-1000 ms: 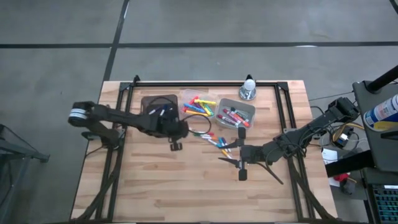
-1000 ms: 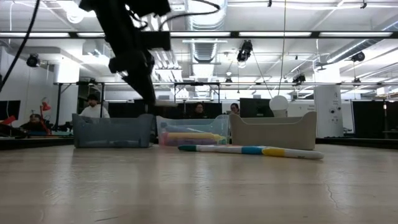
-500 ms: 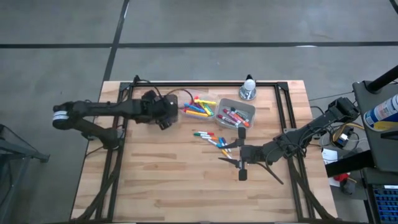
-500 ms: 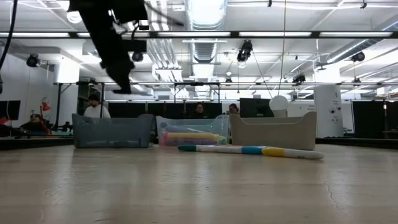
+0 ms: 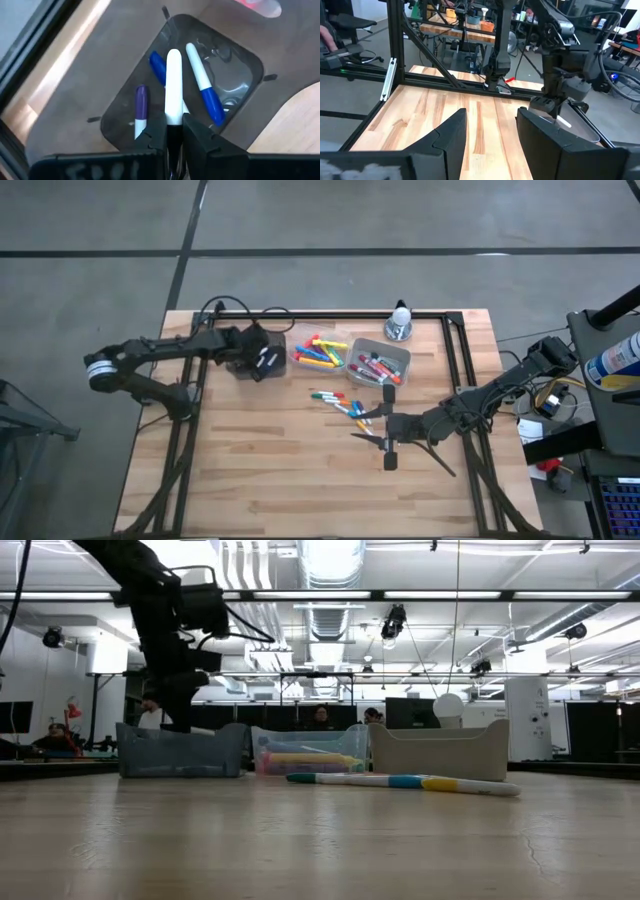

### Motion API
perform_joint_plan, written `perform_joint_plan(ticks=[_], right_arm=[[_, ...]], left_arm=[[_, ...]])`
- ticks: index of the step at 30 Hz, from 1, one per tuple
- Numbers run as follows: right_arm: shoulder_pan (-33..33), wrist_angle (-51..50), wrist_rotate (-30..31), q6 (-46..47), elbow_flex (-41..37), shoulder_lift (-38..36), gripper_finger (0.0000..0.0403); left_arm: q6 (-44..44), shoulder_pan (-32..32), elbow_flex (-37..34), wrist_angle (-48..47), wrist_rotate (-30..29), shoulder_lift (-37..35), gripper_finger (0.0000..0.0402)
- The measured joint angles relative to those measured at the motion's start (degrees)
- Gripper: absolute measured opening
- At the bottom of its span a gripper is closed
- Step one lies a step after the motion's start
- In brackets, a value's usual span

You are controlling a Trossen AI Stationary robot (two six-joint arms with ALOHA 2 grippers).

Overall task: Pick & Place Markers
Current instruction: Put the black mini marker into the black bin, then put the green mini marker into the black bin

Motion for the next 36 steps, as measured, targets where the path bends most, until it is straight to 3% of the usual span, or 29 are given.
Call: perform_joint_plan(ticks=[7, 17, 26, 36], right_arm=[[0.00, 0.02, 0.01, 0.00, 0.00, 0.00, 0.0166], [0.02, 0.00, 0.01, 0.00, 0.00, 0.00, 0.0166], [0.01, 0.00, 0.01, -0.14, 0.00, 0.00, 0.0166], [0.00, 0.02, 0.02, -0.08, 0.00, 0.00, 0.0166]], left_arm=[[-2.17, 0.00, -1.22, 2.38, 0.05, 0.00, 0.0043], [-1.60, 0.00, -1.24, 5.01, -0.47, 0.00, 0.0119], [3.79, -3.18, -0.25, 6.46, 0.15, -0.02, 0.0124], [8.61, -16.00, -0.27, 24.38, 14.32, -0.09, 0.0124]])
